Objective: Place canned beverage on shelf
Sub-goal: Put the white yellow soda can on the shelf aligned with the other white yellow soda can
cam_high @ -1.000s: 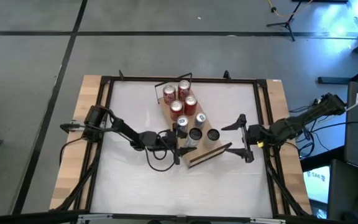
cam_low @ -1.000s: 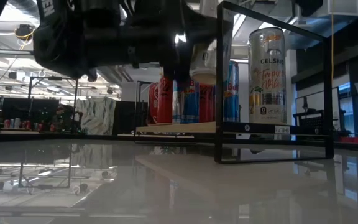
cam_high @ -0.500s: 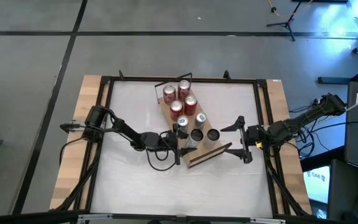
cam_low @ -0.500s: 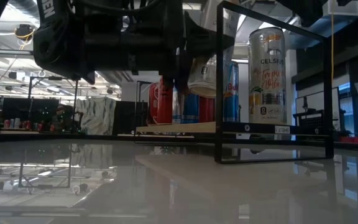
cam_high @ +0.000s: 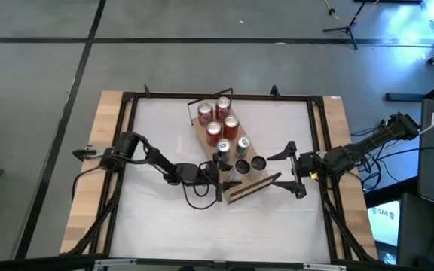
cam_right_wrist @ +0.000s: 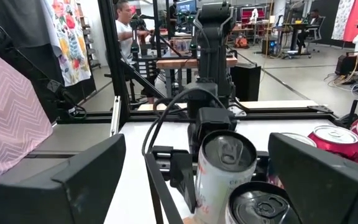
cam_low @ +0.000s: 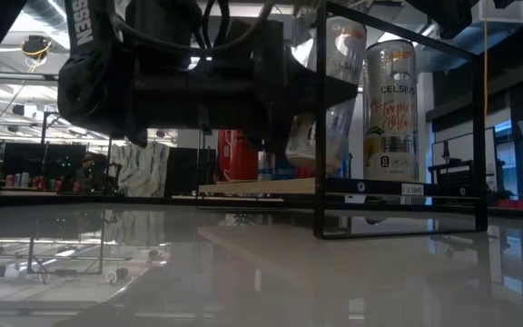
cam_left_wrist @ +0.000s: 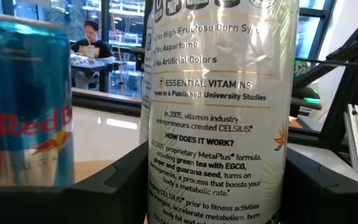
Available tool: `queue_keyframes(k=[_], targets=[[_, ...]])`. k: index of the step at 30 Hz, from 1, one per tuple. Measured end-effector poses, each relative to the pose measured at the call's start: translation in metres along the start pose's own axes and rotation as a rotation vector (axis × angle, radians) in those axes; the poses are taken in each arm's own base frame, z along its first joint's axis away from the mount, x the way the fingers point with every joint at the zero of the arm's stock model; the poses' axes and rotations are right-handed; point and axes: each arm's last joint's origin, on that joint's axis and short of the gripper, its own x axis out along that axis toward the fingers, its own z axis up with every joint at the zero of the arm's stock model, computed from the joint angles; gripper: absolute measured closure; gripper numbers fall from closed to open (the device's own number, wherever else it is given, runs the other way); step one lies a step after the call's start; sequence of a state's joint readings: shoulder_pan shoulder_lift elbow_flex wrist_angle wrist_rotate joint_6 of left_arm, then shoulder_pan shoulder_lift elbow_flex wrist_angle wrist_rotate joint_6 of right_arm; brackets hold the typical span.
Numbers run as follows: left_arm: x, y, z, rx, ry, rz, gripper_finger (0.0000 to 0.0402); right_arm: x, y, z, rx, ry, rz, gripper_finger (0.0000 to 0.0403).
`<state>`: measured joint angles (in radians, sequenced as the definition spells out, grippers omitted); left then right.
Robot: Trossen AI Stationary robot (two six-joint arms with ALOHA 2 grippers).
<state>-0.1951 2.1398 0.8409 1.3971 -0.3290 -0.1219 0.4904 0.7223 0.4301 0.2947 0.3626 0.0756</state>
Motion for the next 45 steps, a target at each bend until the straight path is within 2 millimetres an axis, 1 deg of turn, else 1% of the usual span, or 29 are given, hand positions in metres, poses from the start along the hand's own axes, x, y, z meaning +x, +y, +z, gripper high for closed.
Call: queue_keyframes(k=[13,27,45], targets=[[0.0002,-0.0004,-0.0049,0.018,0.05,0.005,0.0159,0.0,0.0002,-0.0001,0.005,0.001,0.008,0.0013],[0.0003,-0.0002,-0.0066,0.025,0.072,0.008,0.0135,0.0,0.0002,-0.0006,0.003,0.007,0.008,0.0013],[0.0001,-0.0003,-0.0072,0.02,0.078,0.001,0.0133,0.0,0.0002,-0.0006,0.003,0.007,0.008,0.0013]])
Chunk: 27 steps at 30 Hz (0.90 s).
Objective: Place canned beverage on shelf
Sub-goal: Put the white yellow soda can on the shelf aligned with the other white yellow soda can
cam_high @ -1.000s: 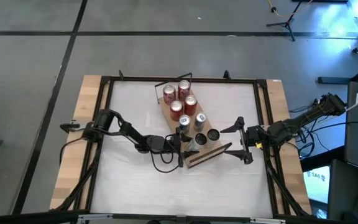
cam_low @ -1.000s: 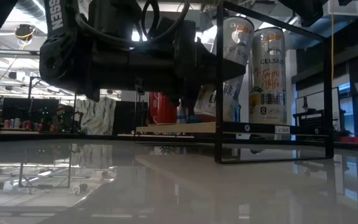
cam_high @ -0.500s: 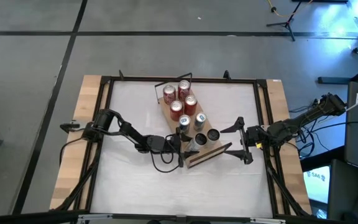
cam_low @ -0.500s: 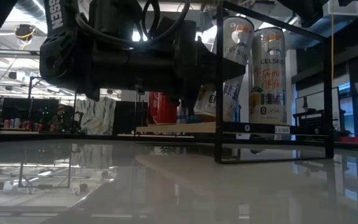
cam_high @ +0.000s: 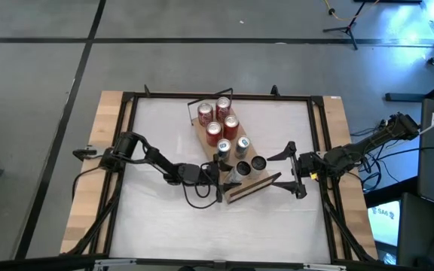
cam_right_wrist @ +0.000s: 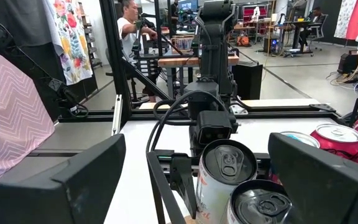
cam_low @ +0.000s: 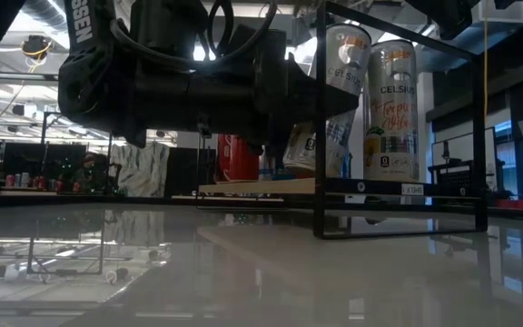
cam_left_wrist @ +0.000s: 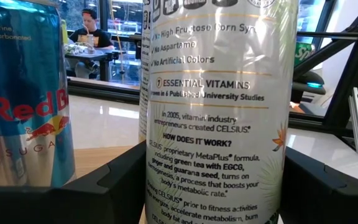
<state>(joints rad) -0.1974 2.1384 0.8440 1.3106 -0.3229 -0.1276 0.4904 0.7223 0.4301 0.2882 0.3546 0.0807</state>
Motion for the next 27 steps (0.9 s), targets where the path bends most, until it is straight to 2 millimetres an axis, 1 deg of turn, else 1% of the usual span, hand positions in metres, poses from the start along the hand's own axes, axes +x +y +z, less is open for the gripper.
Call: queue_keyframes(k=[12,17,21,24,27], targets=[[-0.0002,-0.0004,-0.0003,0.001,0.004,-0.015,0.0128,0.0,0.0,0.0001,0.0,0.0,0.0,0.0013],[-0.0009,-0.0005,-0.0041,0.007,0.029,-0.028,0.0098,0.0,0.0,0.0002,0.0,0.0,0.0,0.0013],[-0.0007,-0.0002,-0.0025,0.004,0.015,-0.018,0.0073,0.0,0.0,0.0002,0.0,0.0,0.0,0.0013],[-0.0007,-0.0002,-0.0023,0.003,0.013,-0.017,0.0061,0.0,0.0,0.0002,0.0,0.0,0.0,0.0013],[-0.0007,-0.0002,-0.0023,0.003,0.013,-0.017,0.0058,0.0,0.0,0.0002,0.0,0.0,0.0,0.0013]])
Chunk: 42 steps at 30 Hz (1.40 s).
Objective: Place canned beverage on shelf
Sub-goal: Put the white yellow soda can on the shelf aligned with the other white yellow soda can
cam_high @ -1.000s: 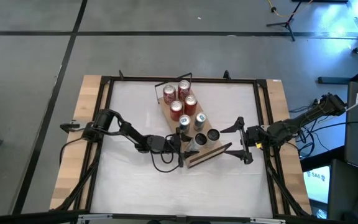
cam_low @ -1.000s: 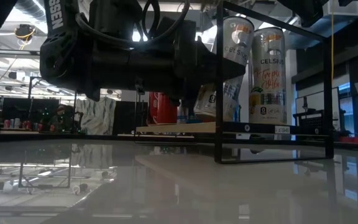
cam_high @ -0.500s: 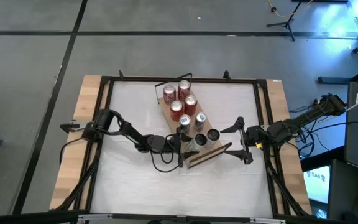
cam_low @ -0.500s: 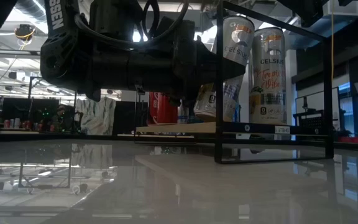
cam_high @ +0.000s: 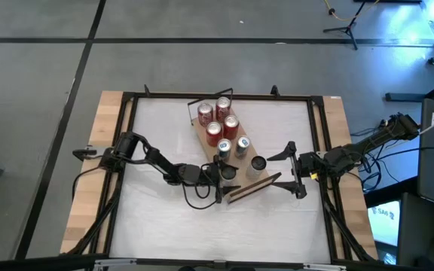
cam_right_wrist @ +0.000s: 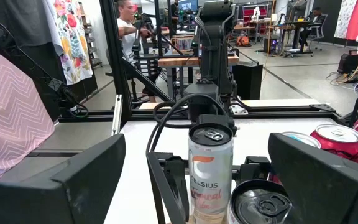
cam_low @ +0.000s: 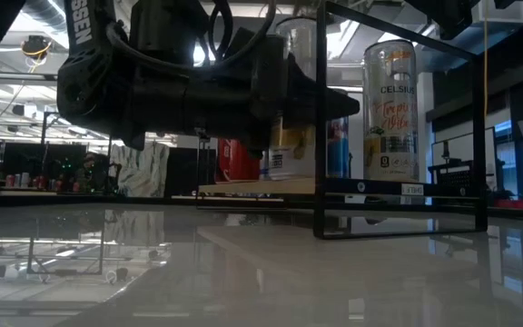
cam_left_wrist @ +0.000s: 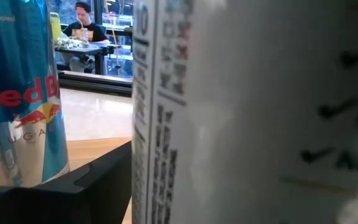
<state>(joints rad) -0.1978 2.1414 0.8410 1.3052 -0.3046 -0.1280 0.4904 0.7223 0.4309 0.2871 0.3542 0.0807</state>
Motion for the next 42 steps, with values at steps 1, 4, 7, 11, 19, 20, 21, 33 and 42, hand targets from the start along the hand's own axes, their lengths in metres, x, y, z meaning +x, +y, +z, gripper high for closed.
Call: queue_keyframes(k=[1,4,7,11,19,20,21,33,42], targets=[[0.0,0.0,0.0,0.0,0.0,0.0,0.0058,0.0,0.0,0.0,0.0,0.0,0.0,0.0013],[0.0001,-0.0001,0.0003,-0.001,-0.002,0.0,0.0061,0.0,0.0,0.0,0.0,0.0,0.0,0.0013],[0.0002,-0.0005,0.0032,-0.004,-0.011,-0.001,0.0062,0.0,0.0,0.0,0.0,0.0,0.0,0.0013],[0.0003,-0.0005,0.0035,-0.004,-0.011,-0.001,0.0062,0.0,0.0,0.0,0.0,0.0,0.0,0.0013],[-0.0004,-0.003,0.0034,0.002,-0.012,-0.009,0.0062,0.0,0.0,-0.0001,0.0,0.001,0.0,0.0013],[-0.0006,-0.0035,0.0033,0.003,-0.012,-0.01,0.0062,0.0,0.0,-0.0001,0.0,0.001,0.0,0.0013],[-0.0006,-0.0036,0.0033,0.003,-0.012,-0.011,0.0062,0.0,0.0,-0.0001,0.0,0.001,0.0,0.0013],[-0.001,-0.0052,0.0052,-0.001,-0.026,-0.018,0.0062,0.0,0.0001,-0.0001,0.0,0.001,0.003,0.0013],[-0.0013,-0.0059,0.0058,-0.003,-0.032,-0.02,0.0062,0.0,0.0004,-0.0001,0.0,0.002,0.015,0.0013]])
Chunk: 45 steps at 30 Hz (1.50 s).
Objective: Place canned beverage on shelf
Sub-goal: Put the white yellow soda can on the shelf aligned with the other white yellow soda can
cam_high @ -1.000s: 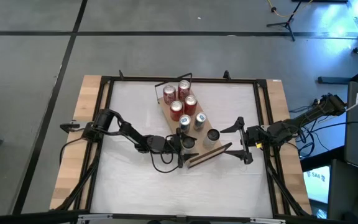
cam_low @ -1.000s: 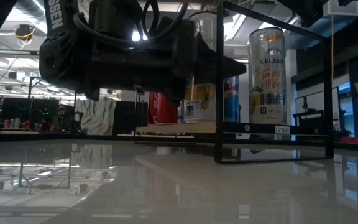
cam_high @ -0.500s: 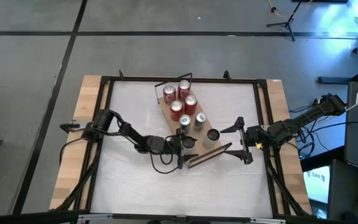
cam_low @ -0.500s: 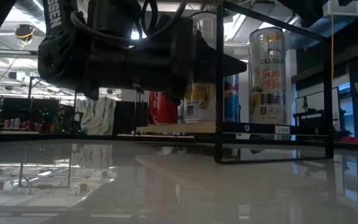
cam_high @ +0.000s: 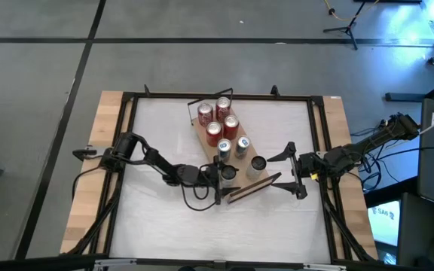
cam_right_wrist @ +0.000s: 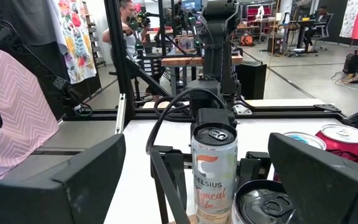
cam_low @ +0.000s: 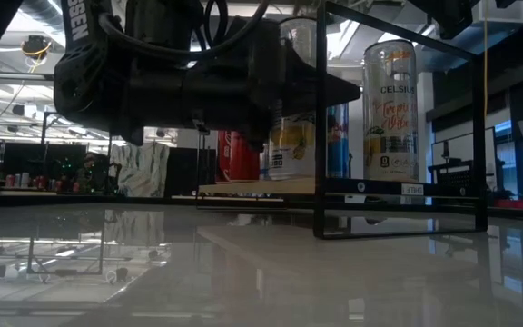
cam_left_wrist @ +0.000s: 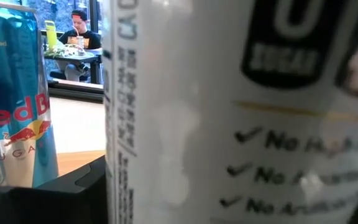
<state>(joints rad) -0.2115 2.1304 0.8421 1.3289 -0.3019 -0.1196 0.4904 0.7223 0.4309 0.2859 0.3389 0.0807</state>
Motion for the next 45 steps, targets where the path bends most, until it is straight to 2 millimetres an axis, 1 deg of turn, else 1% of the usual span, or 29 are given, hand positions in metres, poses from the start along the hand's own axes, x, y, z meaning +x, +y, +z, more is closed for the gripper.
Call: queue_keyframes(k=[12,23,32,35,45], targets=[[-0.012,-0.003,-0.002,-0.004,-0.013,0.003,0.0062,0.0,0.0,0.0,0.0,0.0,0.0,0.0013],[-0.025,0.003,-0.005,-0.013,-0.04,0.005,0.0062,0.0,0.0,0.0,0.0,0.001,0.0,0.0013],[-0.041,0.008,-0.008,-0.023,-0.065,0.001,0.0062,0.0,0.0,0.0,0.0,0.001,0.0,0.0013],[-0.046,0.01,-0.009,-0.019,-0.049,0.0,0.0062,0.0,0.0,0.0,0.0,0.001,0.0,0.0013],[-0.062,0.008,0.003,-0.022,-0.056,-0.026,0.0062,0.0,0.0,0.0,0.0,0.0,0.0,0.0013]])
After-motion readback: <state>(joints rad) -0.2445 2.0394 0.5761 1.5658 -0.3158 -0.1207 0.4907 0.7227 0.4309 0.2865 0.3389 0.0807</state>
